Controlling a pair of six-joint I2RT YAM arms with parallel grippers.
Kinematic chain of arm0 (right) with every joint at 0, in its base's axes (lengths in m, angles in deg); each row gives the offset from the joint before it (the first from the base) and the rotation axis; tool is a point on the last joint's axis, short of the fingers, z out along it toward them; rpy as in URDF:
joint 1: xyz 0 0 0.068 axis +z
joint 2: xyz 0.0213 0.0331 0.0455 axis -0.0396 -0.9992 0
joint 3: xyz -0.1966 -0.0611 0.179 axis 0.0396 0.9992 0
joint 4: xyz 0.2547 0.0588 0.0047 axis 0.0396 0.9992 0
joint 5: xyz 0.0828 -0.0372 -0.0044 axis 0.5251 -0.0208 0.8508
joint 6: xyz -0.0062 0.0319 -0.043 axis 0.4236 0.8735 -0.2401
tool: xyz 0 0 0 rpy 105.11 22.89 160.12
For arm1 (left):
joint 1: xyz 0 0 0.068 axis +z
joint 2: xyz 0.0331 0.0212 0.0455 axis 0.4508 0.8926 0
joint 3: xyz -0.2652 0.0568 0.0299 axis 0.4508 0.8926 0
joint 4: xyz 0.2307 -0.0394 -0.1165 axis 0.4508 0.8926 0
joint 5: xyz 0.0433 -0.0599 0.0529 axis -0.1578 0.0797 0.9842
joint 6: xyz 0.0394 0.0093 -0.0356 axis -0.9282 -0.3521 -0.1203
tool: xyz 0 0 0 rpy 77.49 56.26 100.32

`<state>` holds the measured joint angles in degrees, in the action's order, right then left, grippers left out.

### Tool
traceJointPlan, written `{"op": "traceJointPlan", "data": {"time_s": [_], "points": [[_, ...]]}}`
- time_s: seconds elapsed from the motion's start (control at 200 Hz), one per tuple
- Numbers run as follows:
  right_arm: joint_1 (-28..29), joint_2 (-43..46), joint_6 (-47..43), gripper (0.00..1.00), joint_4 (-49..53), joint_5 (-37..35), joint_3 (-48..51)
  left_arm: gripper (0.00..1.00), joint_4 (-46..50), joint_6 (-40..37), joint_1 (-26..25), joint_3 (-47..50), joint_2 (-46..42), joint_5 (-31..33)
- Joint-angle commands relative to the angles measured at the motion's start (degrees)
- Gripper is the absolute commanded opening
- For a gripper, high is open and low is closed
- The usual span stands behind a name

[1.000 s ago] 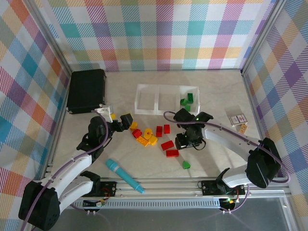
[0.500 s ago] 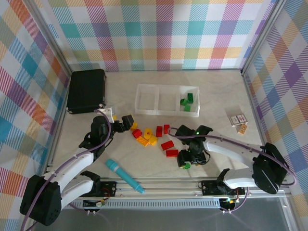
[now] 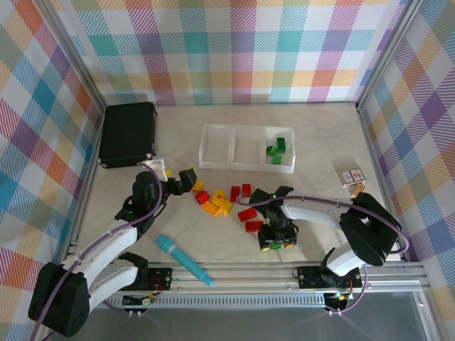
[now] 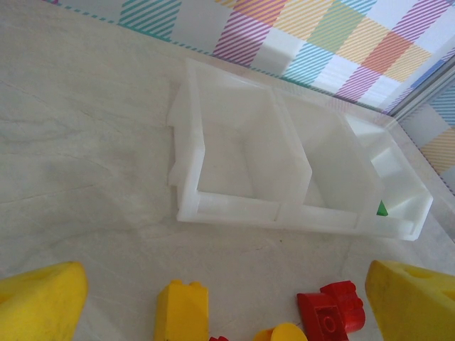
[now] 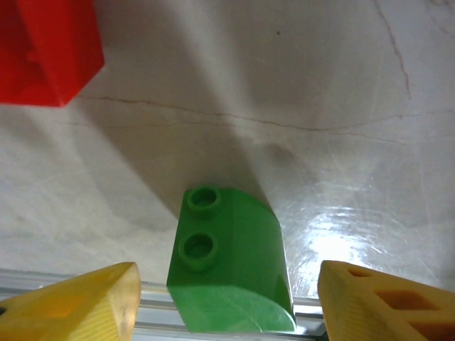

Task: Sort the legos into containers by color
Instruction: Pick up the lego from the bottom-center of the table.

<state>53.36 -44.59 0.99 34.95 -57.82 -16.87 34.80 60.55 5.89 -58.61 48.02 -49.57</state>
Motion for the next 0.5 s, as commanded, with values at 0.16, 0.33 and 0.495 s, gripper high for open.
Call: {"op": "traceJointPlan", "data": {"time_s": [0.16,0.33,0.495], "points": [[0.6,-2.3,0.0,0.56,0.7,-2.1,-1.6,1.0,-1.3,-0.2,-0.6,0.1,0.2,-0.5],[0.6,-4.0,-0.4,0.5,0.7,-2.6,-1.7,1.0,-1.4,-0.2,-0.6,-0.1,0.7,-0.7],[0.6,-5.1,-0.6,0.47,0.6,-3.2,-1.7,1.0,-1.4,-0.3,-0.6,-0.1,0.9,-0.7]]}}
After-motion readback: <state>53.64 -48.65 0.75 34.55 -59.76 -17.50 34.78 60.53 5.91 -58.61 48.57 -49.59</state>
